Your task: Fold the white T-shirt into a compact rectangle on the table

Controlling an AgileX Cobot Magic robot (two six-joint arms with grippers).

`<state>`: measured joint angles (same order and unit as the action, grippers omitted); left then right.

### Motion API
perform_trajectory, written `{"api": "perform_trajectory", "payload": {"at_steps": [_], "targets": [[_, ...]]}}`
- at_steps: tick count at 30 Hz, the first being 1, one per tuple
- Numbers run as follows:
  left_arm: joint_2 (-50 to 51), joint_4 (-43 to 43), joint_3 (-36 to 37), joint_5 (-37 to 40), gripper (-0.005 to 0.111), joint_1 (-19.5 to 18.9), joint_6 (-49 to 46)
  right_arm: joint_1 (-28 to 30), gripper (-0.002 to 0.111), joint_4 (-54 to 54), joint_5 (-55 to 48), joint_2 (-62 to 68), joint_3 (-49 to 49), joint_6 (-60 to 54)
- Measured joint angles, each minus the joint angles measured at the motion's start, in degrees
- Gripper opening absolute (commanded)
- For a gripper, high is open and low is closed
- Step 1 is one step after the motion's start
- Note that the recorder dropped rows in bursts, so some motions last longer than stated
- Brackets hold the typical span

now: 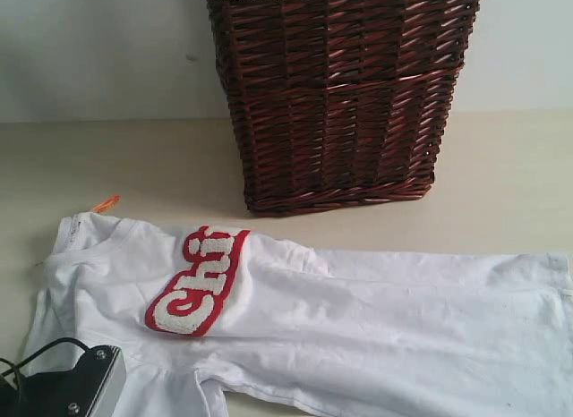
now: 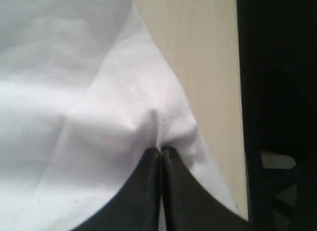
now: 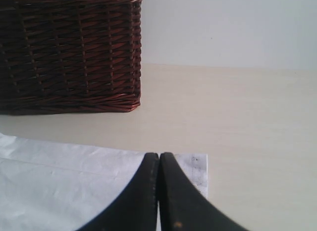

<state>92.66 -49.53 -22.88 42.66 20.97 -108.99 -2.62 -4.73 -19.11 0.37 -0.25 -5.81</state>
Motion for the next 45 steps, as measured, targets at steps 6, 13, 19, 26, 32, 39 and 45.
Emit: {"api": "perform_trajectory", "payload": {"at_steps": [6, 13, 19, 26, 32, 39, 45], "targets": [[-0.13, 0.0, 0.09, 0.0, 0.0, 0.0, 0.18, 0.0, 0.0, 0.0, 0.0, 0.0, 0.0, 0.0], [-5.18, 2.2, -4.2, 7.89, 0.0, 0.0, 7.67, 0.0, 0.0, 0.0, 0.0, 0.0, 0.0, 0.0], [-7.1, 3.77, -12.03, 13.75, 0.0, 0.0, 12.44, 0.0, 0.0, 0.0, 0.0, 0.0, 0.0, 0.0], [-1.79, 4.48, -19.51, 8.36, 0.0, -2.23, 14.87, 0.0, 0.0, 0.0, 0.0, 0.0, 0.0, 0.0], [3.52, -4.18, -27.92, 4.97, 0.0, -10.31, 16.53, 0.0, 0.0, -0.44, 0.0, 0.0, 0.0, 0.0], [6.61, -7.54, -33.44, -2.99, 0.0, -11.68, 16.53, 0.0, 0.0, -0.66, 0.0, 0.0, 0.0, 0.0], [11.16, -7.91, -33.69, -6.02, 0.013, -11.68, 16.53, 0.0, 0.0, -0.66, 0.0, 0.0, 0.0, 0.0]]}}
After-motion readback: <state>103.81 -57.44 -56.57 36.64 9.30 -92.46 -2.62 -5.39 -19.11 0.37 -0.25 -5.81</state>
